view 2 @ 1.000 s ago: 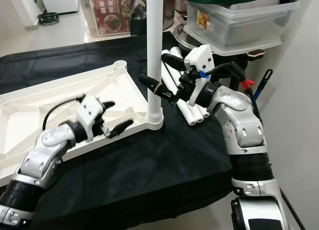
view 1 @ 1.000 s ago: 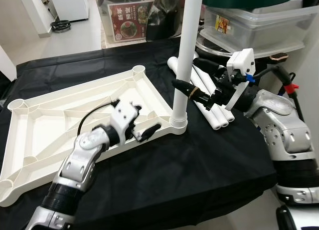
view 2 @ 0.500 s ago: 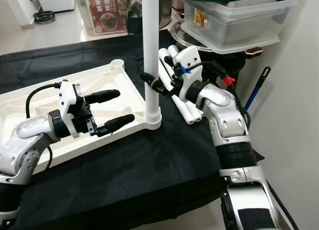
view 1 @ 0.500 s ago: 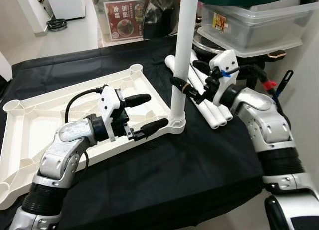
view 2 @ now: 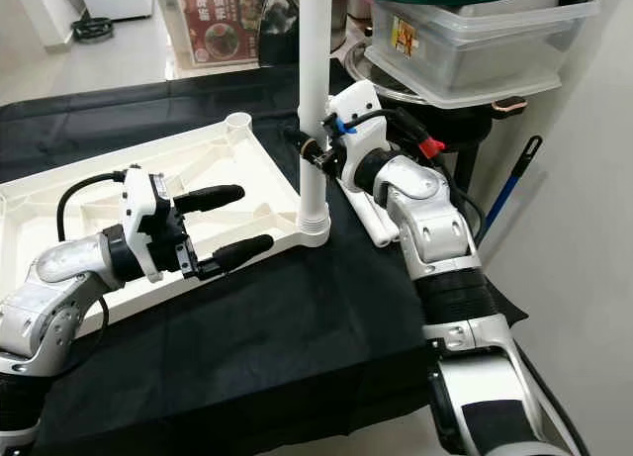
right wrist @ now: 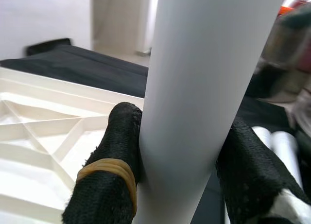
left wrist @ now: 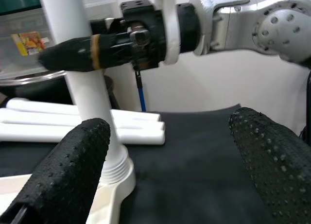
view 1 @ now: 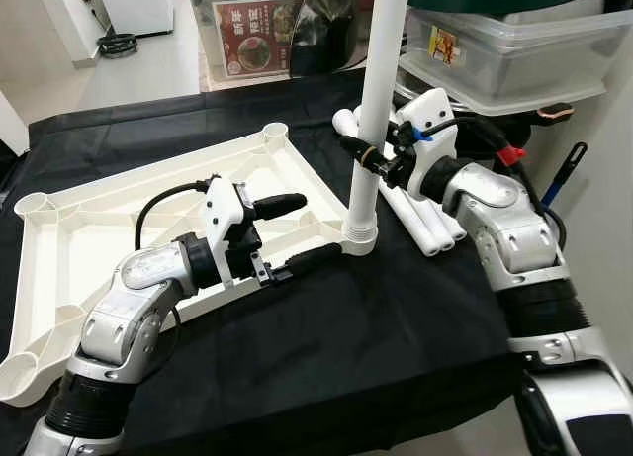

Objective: Building children table

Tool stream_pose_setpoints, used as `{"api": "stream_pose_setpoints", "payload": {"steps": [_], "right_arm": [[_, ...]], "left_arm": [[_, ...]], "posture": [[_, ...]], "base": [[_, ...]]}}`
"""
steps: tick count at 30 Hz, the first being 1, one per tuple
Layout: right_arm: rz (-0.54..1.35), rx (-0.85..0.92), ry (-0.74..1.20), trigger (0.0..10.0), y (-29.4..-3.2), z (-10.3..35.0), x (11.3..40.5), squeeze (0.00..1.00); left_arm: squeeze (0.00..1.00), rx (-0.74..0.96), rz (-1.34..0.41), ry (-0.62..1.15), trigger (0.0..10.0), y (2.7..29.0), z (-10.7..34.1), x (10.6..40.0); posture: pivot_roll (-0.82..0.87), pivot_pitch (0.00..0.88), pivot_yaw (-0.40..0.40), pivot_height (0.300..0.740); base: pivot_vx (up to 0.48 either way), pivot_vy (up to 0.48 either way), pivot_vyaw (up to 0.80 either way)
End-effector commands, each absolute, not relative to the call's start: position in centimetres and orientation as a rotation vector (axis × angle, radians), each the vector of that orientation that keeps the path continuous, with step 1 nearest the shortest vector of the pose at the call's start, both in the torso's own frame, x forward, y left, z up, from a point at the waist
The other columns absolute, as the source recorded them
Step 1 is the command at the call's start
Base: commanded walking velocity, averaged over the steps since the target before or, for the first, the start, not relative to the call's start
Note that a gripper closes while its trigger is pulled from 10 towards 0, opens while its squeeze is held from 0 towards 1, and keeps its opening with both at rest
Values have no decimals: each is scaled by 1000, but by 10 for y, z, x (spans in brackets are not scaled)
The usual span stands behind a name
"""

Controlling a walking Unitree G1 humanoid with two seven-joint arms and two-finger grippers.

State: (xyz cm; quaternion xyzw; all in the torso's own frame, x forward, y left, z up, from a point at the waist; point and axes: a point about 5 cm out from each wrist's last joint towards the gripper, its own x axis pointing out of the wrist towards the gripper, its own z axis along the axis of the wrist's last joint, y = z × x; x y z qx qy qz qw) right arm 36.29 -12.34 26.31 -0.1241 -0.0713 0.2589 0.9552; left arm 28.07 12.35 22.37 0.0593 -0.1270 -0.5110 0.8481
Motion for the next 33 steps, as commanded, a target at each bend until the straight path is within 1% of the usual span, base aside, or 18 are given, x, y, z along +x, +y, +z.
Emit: {"api": "stream_pose_setpoints", "payload": {"steps": [1, 4, 9, 13, 14, 15, 16, 18, 19, 22, 25, 27, 29, 31, 32, 33], "right_arm": [[431, -284, -43, 0, -125, 242, 365, 0], [426, -278, -38, 0, -123, 241, 365, 0], [423, -164, 24, 0, -99, 229, 359, 0], [421, -161, 38, 0, -93, 228, 356, 0], [408, -172, 47, 10000, -94, 227, 357, 0], [408, -172, 47, 10000, -94, 227, 357, 0], [406, -172, 46, 10000, -98, 230, 356, 365], [413, -165, 38, 10000, -100, 232, 356, 365], [427, -144, 27, 10000, -104, 236, 356, 1000], [448, -125, 13, 10000, -110, 243, 355, 1000], [495, -143, -1, 10000, -116, 251, 352, 1000], [539, -132, -33, 10000, -130, 265, 350, 1000], [539, -132, -33, 10000, -130, 265, 350, 1000], [605, -115, -69, 10000, -141, 279, 344, 1000], [605, -115, -69, 10000, -141, 279, 344, 1000], [649, -111, -91, 10000, -144, 283, 342, 1000]], "left_arm": [[0, 125, -1092, -259, 10000, 120, 222, 277], [0, 123, -1094, -260, 10000, 119, 222, 277], [0, 111, -1097, -263, 10000, 116, 222, 276], [0, 109, -1102, -265, 10000, 114, 222, 275], [0, 109, -1103, -264, 10000, 114, 222, 275], [0, 109, -1103, -264, 10000, 114, 222, 275], [0, 110, -1105, -263, 10000, 113, 222, 275], [0, 110, -1105, -263, 10000, 113, 222, 274], [0, 111, -1104, -262, 10000, 114, 222, 274], [0, 111, -1103, -262, 10000, 114, 222, 274], [0, 112, -1103, -263, 10000, 114, 222, 274], [0, 113, -1106, -262, 10000, 114, 223, 274], [0, 113, -1106, -262, 10000, 114, 223, 274], [0, 112, -1112, -262, 10000, 113, 223, 273], [0, 112, -1112, -262, 10000, 113, 223, 273], [0, 111, -1115, -261, 10000, 113, 223, 273]], "posture": [[-83, 97, -9, 740], [-83, 97, -9, 740], [-86, 94, -12, 740], [-83, 93, -13, 740], [-83, 94, -11, 740], [-83, 94, -11, 740], [-80, 94, -12, 740], [-80, 94, -12, 740], [-81, 93, -9, 740], [-80, 92, -12, 740], [-80, 92, -14, 740], [-83, 89, -13, 740], [-83, 89, -13, 740], [-83, 88, -12, 740], [-83, 88, -12, 740], [-83, 88, -12, 740]], "base": [[0, 0, 0], [0, 0, 0], [0, 0, 0], [0, 0, 0], [0, 0, 0], [0, 0, 0], [0, 0, 0], [0, 0, 0], [0, 0, 0], [0, 0, 0], [0, 0, 0], [0, 0, 0], [0, 0, 0], [0, 0, 0], [0, 0, 0], [0, 0, 0]]}}
